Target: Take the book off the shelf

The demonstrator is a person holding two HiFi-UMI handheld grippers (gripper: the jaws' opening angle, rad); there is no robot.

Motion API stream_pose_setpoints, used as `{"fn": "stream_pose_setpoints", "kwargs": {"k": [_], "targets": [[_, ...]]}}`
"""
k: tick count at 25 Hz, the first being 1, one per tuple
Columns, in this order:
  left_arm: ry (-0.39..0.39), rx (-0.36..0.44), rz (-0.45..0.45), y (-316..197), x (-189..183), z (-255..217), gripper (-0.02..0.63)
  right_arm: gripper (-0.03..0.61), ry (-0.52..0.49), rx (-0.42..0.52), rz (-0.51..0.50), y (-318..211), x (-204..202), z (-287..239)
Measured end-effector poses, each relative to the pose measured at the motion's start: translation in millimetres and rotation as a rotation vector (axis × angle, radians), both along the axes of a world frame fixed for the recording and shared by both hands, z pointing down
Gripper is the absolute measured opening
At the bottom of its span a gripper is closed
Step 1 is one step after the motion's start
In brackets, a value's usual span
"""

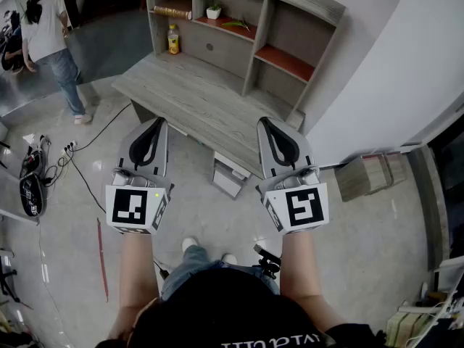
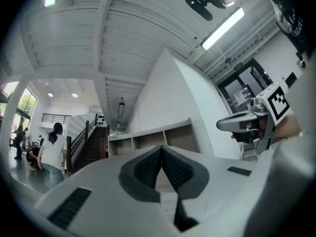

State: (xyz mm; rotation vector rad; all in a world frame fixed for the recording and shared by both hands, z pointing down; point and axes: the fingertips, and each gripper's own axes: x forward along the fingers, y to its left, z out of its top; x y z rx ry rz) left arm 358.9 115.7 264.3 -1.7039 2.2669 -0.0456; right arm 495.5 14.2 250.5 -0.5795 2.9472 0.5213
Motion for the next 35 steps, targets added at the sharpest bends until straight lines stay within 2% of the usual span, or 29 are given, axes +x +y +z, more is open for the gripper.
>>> {"fn": "stream_pose_setpoints", "kwargs": {"k": [7, 12, 13, 15, 17, 23, 29, 35], "targets": [[-0.008, 0.000, -0.007, -3, 8, -5, 0.012, 0.014, -0.025, -0.002, -0.018, -4, 6, -7], [0.003, -0.004, -0.023, -1, -9, -4, 0.012, 0.014, -0.002, -0.028, -0.052, 0, -14, -2], [0.007, 0.000, -0.025, -1, -13, -3, 0.012, 0.030, 0.014, -0.043, -0.069, 1, -20, 0], [0.012, 0.007, -0.028, -1, -23, -1, 0.012, 0.284, 0.041, -0.093, -0.100, 1, -35, 6], [0.013, 0.006, -0.030, -2, -35, 0, 0.012, 0.336, 0.041, -0.138, -0.102, -3, -48, 9], [0.012, 0.004, -0.037, 1, -86, 5, 0.012, 0.345, 0.048, -0.238, -0.148, 1, -100, 18], [0.026, 0.024, -0.064, 8, -149, 7, 0.012, 0.344, 0.007, -0.214, -0.102, -3, -152, 21], [0.028, 0.003, -0.076, 13, -189, 14, 0.012, 0.344, 0.015, -0.166, -0.068, -7, -191, 28]]}}
